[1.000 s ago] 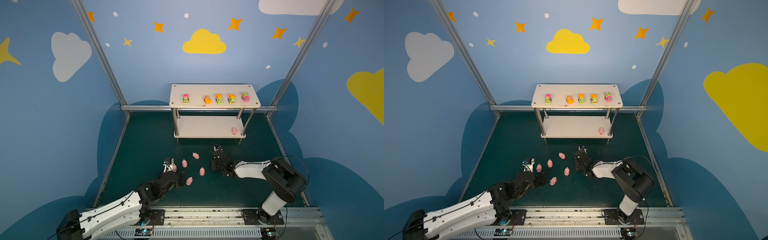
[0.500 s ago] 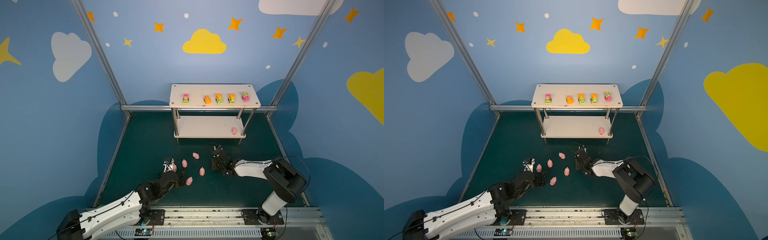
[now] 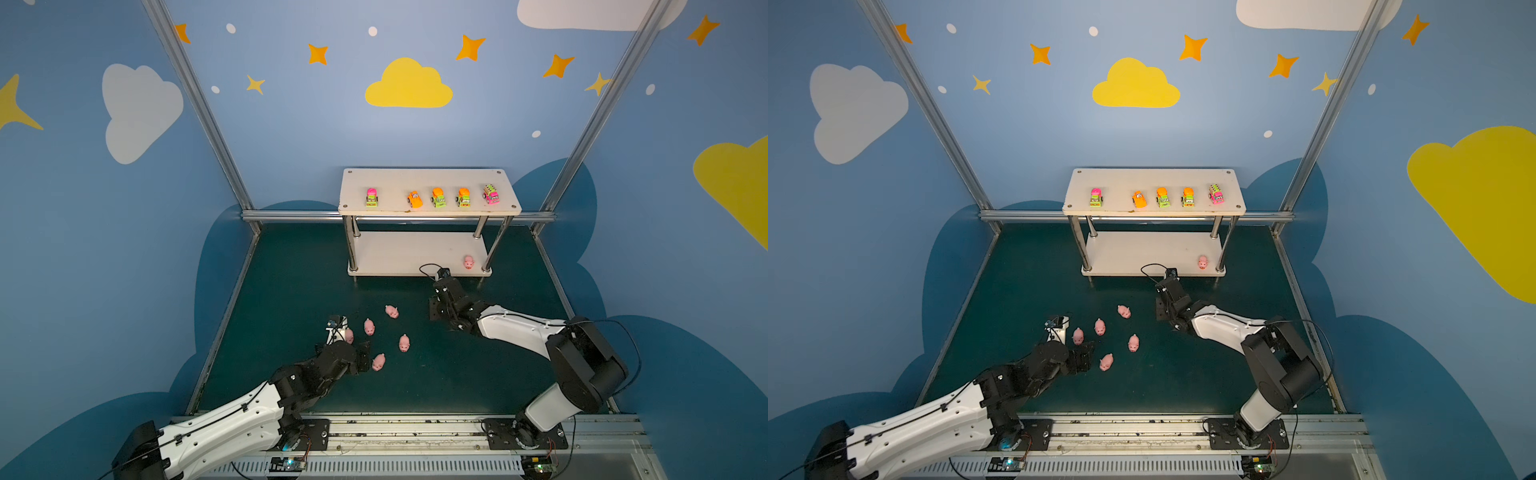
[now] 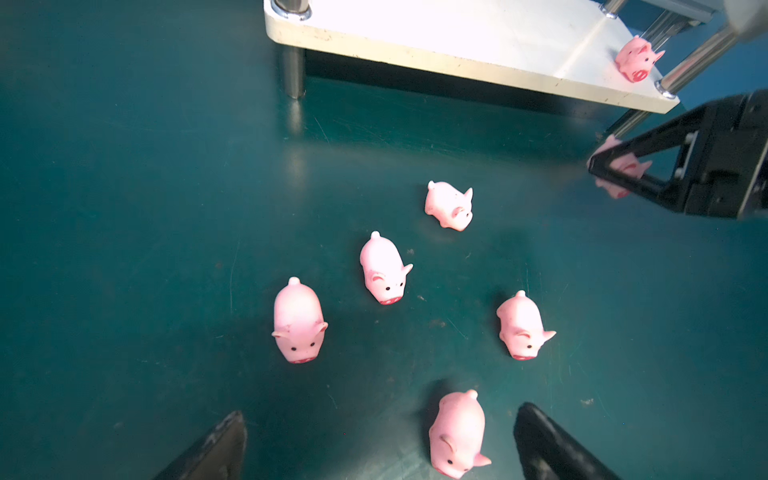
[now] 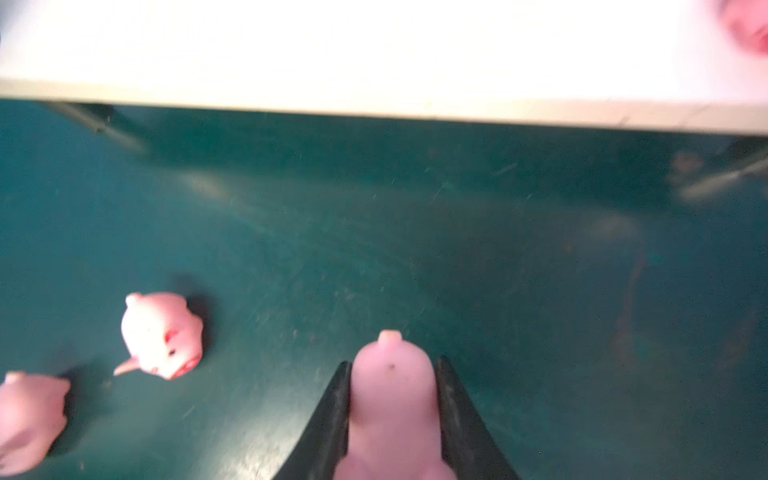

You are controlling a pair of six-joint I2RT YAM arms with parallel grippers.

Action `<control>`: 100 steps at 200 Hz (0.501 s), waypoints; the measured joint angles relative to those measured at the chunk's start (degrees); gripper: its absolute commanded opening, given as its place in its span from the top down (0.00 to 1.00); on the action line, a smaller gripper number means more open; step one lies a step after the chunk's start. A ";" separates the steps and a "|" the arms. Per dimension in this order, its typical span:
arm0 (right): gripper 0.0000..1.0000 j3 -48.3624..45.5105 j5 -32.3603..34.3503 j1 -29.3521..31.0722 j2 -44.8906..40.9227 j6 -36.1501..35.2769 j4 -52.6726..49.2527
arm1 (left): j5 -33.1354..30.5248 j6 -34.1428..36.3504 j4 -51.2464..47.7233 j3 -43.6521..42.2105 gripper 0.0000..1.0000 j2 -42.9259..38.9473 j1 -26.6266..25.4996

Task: Place and organize the plastic toys onto the shelf
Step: 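Lift the pink pig with the right gripper and carry it toward the lower shelf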

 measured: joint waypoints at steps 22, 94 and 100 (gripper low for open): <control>0.69 2.23 -0.15 -2.51 0.00 -1.62 -0.48 | -0.02 0.42 -0.02 0.00 0.00 -0.46 0.33; 0.69 11.58 -1.97 -10.23 4.87 -5.55 -2.25 | -0.55 2.80 -0.02 0.22 0.00 -0.87 1.75; 0.69 12.70 -2.14 -10.56 5.86 -5.84 -2.54 | -0.61 2.97 0.00 0.31 0.00 -0.87 1.88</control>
